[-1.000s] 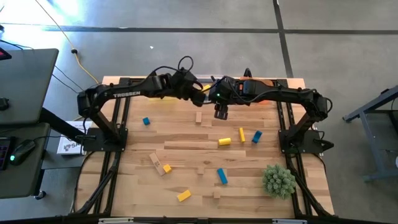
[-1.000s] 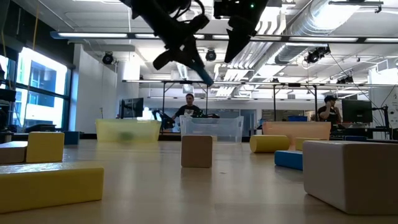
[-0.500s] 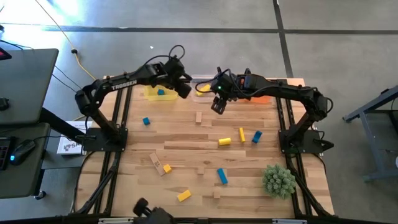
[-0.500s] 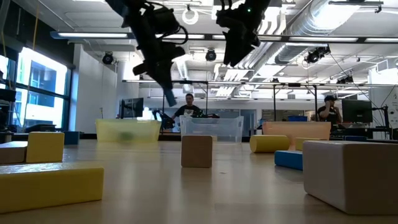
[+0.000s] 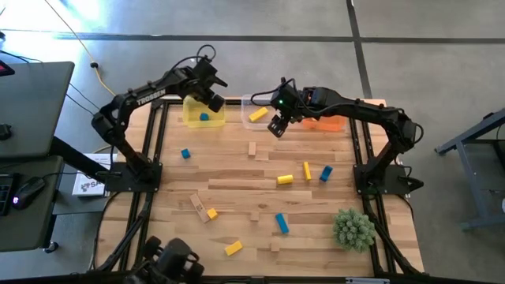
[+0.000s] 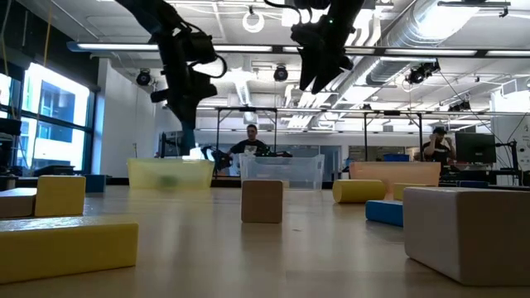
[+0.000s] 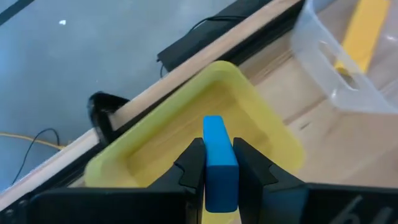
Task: Sort & place blocks by color
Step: Put the blue block into the yellow bin, then put the yellow block into the transparent bin
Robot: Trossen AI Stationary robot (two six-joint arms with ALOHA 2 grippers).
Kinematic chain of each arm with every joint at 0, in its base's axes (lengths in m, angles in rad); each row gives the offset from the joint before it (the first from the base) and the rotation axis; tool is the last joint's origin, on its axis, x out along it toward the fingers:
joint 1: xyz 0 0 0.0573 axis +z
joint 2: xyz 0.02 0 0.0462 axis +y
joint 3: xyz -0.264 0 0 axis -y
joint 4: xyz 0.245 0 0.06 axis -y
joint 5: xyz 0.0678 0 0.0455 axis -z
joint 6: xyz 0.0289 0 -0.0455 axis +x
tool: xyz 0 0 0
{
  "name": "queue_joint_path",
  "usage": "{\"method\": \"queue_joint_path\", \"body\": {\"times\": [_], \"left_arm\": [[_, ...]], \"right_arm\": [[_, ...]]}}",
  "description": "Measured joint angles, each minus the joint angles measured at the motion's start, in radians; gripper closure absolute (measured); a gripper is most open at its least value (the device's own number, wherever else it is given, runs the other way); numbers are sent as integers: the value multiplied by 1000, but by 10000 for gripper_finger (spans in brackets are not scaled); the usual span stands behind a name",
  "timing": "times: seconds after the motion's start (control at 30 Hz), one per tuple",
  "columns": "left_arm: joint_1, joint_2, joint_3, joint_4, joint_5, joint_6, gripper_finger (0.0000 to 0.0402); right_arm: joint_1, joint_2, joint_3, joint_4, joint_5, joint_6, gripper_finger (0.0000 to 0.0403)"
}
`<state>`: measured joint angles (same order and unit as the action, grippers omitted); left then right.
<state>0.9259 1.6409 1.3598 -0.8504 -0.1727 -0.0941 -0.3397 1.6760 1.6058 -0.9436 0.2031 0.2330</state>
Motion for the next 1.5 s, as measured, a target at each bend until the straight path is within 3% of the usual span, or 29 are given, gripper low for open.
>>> {"method": "queue_joint_path", "body": {"times": [0.57, 0.83, 1.13, 1.37, 1.5], "left_arm": [[51, 0, 0, 1, 5, 73, 328], [51, 0, 0, 1, 5, 109, 296], [51, -1, 0, 1, 14, 107, 261], [33, -2, 0, 1, 203, 65, 263], [-18, -13, 0, 1, 298, 26, 263]], "right_arm": [[0, 0, 0, -1, -18, 82, 181], [27, 0, 0, -9, -175, 75, 181], [96, 0, 0, -128, -194, 54, 181], [148, 1, -1, -235, -214, -2, 180], [172, 1, -1, -278, -286, -84, 180]]}}
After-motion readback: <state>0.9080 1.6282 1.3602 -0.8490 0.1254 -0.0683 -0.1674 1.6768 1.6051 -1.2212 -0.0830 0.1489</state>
